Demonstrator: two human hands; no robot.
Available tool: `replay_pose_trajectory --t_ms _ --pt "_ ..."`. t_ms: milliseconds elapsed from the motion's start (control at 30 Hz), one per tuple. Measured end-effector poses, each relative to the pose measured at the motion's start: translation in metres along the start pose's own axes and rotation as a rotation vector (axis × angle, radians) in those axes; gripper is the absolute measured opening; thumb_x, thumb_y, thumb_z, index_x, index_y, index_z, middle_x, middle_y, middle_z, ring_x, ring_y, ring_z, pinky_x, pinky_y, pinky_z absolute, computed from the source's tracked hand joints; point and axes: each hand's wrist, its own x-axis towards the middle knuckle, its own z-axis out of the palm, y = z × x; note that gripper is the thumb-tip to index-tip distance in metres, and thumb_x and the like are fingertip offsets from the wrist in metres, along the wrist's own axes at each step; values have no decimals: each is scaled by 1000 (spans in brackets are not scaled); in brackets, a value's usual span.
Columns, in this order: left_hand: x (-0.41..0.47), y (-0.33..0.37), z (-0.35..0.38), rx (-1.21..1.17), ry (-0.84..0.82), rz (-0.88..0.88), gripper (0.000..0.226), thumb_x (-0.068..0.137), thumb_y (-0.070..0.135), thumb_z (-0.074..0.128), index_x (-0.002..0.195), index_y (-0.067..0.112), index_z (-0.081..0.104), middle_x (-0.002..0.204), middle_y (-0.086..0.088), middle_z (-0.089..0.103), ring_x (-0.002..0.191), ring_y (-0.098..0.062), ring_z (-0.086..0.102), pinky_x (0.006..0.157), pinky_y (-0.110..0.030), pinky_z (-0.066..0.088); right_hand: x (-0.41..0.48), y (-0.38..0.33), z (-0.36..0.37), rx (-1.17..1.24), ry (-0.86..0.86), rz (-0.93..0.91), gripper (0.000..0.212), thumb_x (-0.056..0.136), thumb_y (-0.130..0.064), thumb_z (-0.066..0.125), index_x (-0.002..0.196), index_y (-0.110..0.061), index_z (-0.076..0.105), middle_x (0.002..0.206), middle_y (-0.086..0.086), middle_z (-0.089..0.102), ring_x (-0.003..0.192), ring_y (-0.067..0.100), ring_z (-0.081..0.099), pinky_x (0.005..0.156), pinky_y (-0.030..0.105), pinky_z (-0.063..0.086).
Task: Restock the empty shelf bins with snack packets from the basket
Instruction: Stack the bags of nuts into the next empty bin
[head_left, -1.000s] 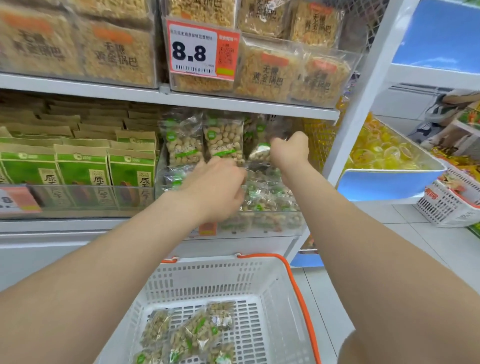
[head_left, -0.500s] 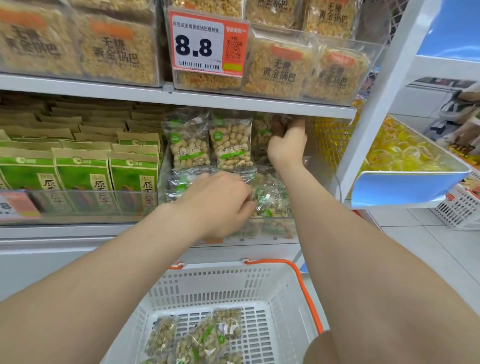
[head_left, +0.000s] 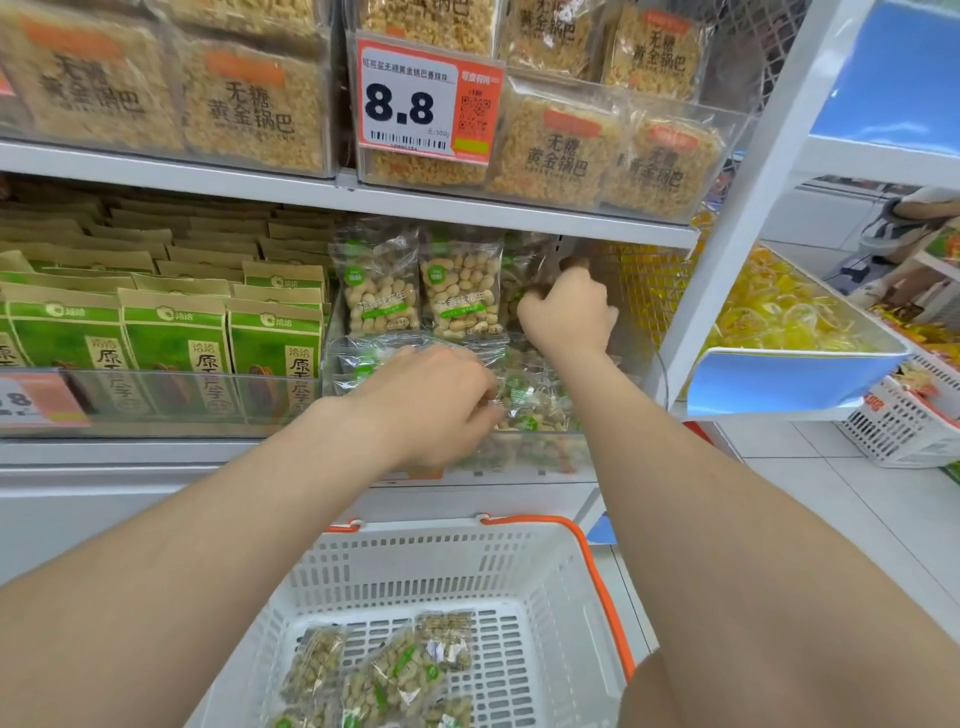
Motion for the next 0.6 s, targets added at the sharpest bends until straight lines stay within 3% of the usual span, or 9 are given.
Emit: replay_pose_trajectory --t_ms 133,267,333,400,500,600 --pt "-5 0 -4 1 12 -18 37 105 52 41 108 28 68 112 3 63 110 -25 58 96 -50 49 -9 4 -2 -175 12 5 46 92 -42 57 121 -6 56 126 18 61 124 42 50 104 52 34" --pt "-12 3 -10 -20 39 -38 32 104 47 44 120 31 67 121 2 63 117 -25 57 101 -48 47 -29 0 -8 -241 67 -36 45 93 -34 54 128 -6 51 134 19 54 124 43 47 103 51 36" --pt "-17 5 -12 -34 61 -47 31 103 46 47 123 31 66 123 0 61 117 -26 55 101 -47 47 -43 -5 -15 -231 77 -122 36 95 -28 53 124 -8 54 128 17 58 119 41 52 98 49 41" --pt "-25 8 -16 -38 89 -60 26 102 44 52 119 29 65 118 -1 57 114 -26 52 99 -46 47 -59 -13 -25 -172 59 -220 25 95 -21 51 116 -8 58 111 15 64 103 39 59 83 45 46" --pt "-41 11 -20 -62 137 -93 12 94 39 59 94 27 63 99 1 59 100 -25 57 83 -41 52 -89 -21 -35 -88 -13 -307 17 91 -15 48 91 -10 63 84 12 59 77 36 55 64 36 40" --pt "-62 8 -23 -130 -4 -170 29 89 43 61 75 18 63 74 0 64 73 -25 63 67 -38 56 -119 -24 -35 -63 -85 -424 21 80 -19 41 61 -13 48 61 14 51 58 37 52 50 33 31"
